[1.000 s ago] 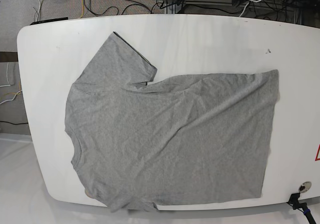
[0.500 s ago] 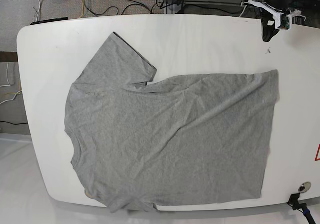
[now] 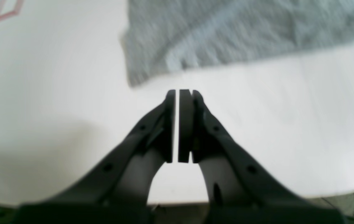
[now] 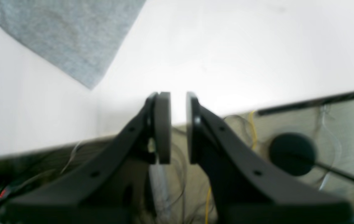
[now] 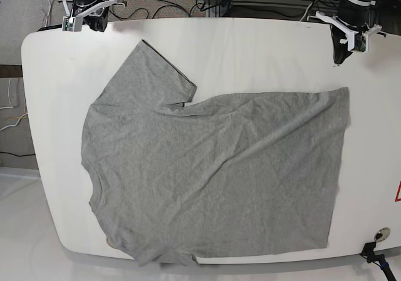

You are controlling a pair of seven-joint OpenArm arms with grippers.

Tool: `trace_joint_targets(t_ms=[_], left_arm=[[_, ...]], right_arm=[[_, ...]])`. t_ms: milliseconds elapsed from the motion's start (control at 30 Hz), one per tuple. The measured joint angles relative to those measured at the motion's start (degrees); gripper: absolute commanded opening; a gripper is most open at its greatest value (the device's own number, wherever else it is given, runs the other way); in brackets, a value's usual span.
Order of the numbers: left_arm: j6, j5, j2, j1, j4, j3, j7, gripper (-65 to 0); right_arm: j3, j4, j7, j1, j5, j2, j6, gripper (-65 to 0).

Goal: Fold the T-shirt properly
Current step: 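Lower the left gripper onto the shirt's hem corner and grasp it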

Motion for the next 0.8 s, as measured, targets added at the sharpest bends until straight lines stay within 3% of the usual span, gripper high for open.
trace_joint_targets(t_ms=[100, 233, 400, 600, 800], left_arm=[[0.74, -0.90, 0.17, -1.51, 0.20, -2.67, 2.54, -65.0], [0.35, -5.11, 0.17, -5.38, 0.33, -3.98, 3.30, -62.3], [0.11, -9.68, 0.15, -10.05, -1.36, -4.09, 8.31, -50.7], [-0.42, -16.96, 0.20, -16.87, -11.43, -4.83, 15.58, -37.8], [-1.09, -24.48, 0.02, -24.70, -25.31, -5.44, 18.62, -32.4]], right_arm=[[3.72, 0.26, -5.92, 2.27, 6.58, 0.02, 3.50, -56.2], [5.70, 0.46, -10.34, 3.96, 13.29, -0.20, 5.79, -55.4], [6.16, 0.35, -11.80, 6.67, 13.20, -0.22, 5.97, -54.9], [6.10, -0.35, -12.70, 8.87, 12.94, -0.15, 6.58, -54.6], [6.43, -0.48, -12.81, 9.05, 12.74, -0.17, 6.58, -46.6]])
